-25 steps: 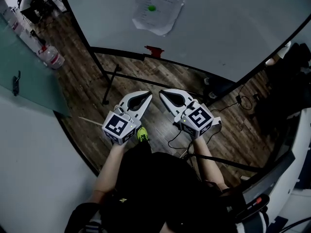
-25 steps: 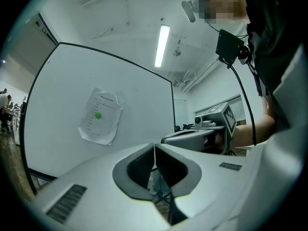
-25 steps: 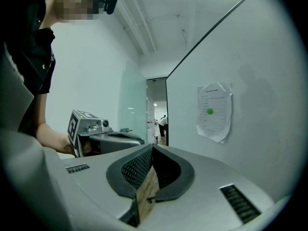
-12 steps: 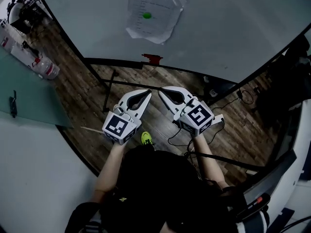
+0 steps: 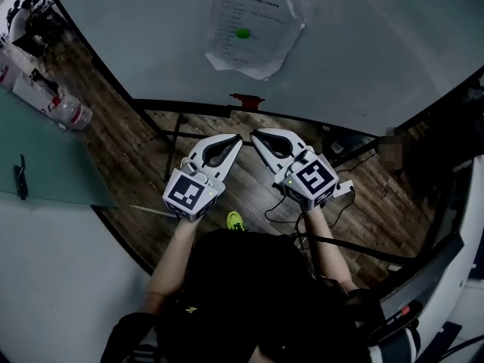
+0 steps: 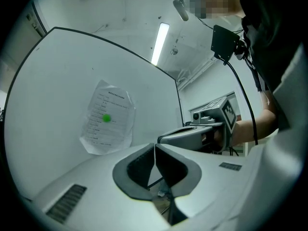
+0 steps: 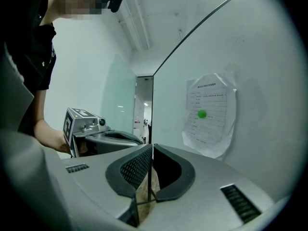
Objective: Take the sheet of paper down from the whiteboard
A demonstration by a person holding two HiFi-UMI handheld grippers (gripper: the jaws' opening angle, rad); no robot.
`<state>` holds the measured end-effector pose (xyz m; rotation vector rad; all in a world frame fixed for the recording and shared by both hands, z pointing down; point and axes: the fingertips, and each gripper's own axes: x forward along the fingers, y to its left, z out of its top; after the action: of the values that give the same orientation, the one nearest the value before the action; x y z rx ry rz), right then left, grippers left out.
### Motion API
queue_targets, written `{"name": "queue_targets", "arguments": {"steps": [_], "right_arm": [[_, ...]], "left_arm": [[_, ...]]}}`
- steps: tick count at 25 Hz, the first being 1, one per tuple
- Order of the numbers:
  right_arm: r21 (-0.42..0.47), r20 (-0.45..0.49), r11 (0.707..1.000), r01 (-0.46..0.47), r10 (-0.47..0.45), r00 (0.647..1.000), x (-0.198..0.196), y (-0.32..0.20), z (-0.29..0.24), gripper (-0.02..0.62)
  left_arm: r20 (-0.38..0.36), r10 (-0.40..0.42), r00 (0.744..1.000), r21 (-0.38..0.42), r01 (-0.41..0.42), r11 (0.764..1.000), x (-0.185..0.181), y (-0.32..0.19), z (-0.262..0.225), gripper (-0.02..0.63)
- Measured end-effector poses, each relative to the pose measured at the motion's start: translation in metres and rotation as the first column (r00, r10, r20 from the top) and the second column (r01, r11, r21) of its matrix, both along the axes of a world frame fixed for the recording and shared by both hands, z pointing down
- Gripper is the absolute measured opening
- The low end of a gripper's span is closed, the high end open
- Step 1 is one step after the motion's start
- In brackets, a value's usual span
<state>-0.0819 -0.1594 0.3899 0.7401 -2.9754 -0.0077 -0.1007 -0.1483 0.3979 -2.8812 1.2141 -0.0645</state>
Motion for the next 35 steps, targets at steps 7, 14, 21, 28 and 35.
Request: {"name": "queue_targets", "arguments": {"steps": [7,14,21,28,35], "right_arm": [[0.014,-0.017,0.999,-0.041,0.041,0.999,-0.005,-0.023,-0.006,0.018],[0.043,-0.016,0.998,-0.049,0.050,0.999,-0.007,-0.045,-0.021,0.021],[0.047,-0.020,0.998,-0.038,0.039,0.999,-0.009,-0.070,-0.026,0.021],[0.054,-0.017,0.998,-0.035,0.036,0.999,-0.008,-0.096,-0.033,0.040],[0.055,-0.025,0.998,-0.031,0.032,0.999,-0.007,-0.119,-0.037,0.064]], "left_arm": [[0.002,0.018,1.000,0.015,-0.018,1.000,-0.009,-0.024,-0.001,0.032],[0.006,0.020,1.000,0.046,-0.020,0.999,-0.010,-0.045,-0.010,0.034],[0.019,-0.006,1.000,0.079,0.004,0.997,-0.013,-0.070,-0.019,0.032],[0.033,-0.020,0.999,0.114,0.016,0.993,-0.013,-0.101,-0.032,0.032],[0.042,-0.028,0.999,0.146,0.021,0.989,-0.011,-0.129,-0.043,0.034]]}}
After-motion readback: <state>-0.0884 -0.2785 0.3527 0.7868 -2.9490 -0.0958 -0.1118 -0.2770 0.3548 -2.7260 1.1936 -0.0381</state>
